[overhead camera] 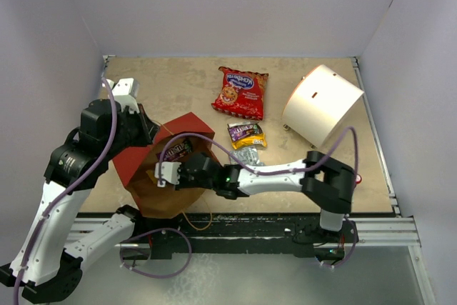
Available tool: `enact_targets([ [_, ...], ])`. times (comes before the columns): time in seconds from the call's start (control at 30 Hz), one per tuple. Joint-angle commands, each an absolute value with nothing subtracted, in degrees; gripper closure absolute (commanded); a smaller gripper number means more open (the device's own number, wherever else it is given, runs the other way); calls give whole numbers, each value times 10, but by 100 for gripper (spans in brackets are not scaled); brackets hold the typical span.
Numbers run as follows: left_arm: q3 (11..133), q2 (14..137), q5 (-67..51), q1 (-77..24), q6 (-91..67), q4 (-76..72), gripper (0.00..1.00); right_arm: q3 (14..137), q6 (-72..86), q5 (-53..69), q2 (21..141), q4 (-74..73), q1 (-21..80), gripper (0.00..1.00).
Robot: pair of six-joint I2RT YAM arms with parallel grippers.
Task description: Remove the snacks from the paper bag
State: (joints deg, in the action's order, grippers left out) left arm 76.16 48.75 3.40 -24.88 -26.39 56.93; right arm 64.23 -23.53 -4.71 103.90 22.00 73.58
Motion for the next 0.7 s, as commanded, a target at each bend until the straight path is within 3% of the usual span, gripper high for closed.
enact_targets([
  [0.0, 748, 476, 25, -250, -243, 524, 100, 612, -177, -42, 930, 133, 735, 97],
  [0.23, 723, 470, 21, -250, -254, 502, 100, 606, -181, -31, 753, -51, 746, 100],
  [0.47, 692, 463, 36, -250, -258, 479, 100, 629, -196, -168, 586, -191, 747, 100],
  [0.67, 709, 480, 57, -250, -239, 488, 100, 586, -295, -377, 530, -91, 720, 100],
])
